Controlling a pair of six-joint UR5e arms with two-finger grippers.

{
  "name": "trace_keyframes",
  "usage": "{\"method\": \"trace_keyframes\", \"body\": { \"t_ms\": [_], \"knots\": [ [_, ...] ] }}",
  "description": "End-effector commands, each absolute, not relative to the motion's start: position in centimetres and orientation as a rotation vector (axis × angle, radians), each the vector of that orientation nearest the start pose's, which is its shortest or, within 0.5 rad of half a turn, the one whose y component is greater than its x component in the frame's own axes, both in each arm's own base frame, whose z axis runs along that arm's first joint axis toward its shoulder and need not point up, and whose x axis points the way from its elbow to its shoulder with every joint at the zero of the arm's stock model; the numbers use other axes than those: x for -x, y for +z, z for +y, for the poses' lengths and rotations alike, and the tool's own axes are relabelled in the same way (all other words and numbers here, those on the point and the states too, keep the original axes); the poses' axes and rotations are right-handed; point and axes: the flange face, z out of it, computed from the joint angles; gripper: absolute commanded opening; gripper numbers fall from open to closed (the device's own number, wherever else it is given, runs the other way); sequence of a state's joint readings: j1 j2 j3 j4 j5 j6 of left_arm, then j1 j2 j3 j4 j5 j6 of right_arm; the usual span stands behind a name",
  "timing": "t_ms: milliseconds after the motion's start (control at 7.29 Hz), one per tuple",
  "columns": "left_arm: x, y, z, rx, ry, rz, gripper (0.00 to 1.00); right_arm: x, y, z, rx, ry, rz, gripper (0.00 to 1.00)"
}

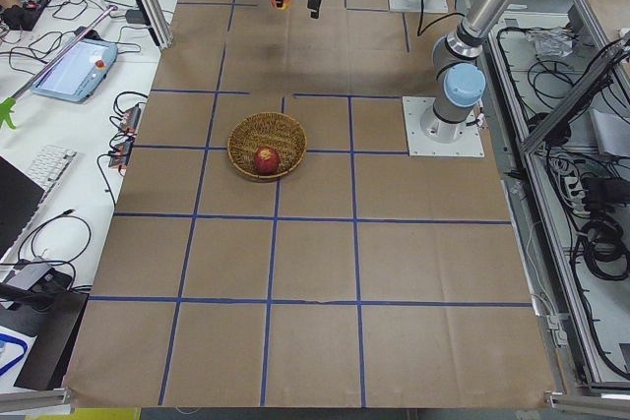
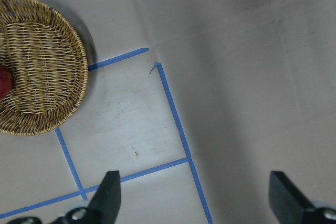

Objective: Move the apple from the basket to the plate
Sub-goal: 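Lift the apple and carry it with the right gripper to the plate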

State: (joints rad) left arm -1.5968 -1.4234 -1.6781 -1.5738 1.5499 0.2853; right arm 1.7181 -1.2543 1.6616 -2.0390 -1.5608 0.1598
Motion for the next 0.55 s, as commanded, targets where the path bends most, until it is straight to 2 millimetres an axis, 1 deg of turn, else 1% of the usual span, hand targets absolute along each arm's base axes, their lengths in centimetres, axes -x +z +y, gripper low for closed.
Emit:
{"method": "trace_keyframes", "body": {
  "t_ms": [0, 137, 411],
  "knots": [
    [14.7, 50.3, -42.9, -0.491, -0.062, 3.121, 0.99, -9.1, 35.5, -57.6, 0.093, -0.078, 3.138, 0.55],
    [14.7, 50.3, -42.9, -0.491, -0.062, 3.121, 0.99, -4.0, 35.6, -57.3, 0.121, -0.075, 3.143, 0.55],
    [14.7, 50.3, -42.9, -0.493, -0.063, 3.122, 0.99, 4.3, 35.0, -56.9, 0.224, -0.058, 3.145, 0.55]
  ]
}}
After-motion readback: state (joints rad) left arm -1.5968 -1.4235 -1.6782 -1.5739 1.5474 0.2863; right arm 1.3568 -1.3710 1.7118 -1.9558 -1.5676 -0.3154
